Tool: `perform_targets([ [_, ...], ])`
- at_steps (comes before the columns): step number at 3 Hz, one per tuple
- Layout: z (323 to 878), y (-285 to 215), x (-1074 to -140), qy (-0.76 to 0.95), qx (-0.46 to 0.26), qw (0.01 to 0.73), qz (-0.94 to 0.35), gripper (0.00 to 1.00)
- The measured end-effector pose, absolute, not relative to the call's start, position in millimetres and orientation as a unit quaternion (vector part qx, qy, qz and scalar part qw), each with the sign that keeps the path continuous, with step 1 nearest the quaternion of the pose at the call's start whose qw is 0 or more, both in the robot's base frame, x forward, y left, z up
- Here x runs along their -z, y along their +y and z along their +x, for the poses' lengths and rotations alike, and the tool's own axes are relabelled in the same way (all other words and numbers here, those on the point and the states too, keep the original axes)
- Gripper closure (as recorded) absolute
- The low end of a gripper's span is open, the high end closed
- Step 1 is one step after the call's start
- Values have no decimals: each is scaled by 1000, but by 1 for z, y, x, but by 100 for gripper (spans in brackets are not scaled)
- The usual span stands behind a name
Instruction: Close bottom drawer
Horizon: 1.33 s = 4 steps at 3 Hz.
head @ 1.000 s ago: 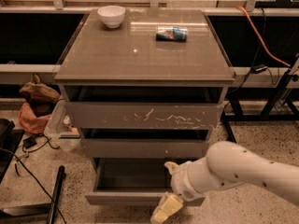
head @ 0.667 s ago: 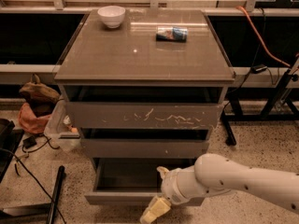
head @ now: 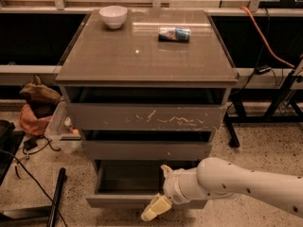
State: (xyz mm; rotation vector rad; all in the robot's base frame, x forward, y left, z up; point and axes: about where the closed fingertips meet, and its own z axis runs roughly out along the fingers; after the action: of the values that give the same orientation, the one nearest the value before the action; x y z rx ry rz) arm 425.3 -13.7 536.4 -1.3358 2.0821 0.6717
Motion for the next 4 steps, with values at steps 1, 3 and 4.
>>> perform_targets([
  [1, 433, -8, -514, 778, -260, 279, -500, 0],
  [3, 470, -22, -410, 800, -255, 281, -466, 0],
  [4, 484, -58, -347, 824, -264, 275, -420, 0],
])
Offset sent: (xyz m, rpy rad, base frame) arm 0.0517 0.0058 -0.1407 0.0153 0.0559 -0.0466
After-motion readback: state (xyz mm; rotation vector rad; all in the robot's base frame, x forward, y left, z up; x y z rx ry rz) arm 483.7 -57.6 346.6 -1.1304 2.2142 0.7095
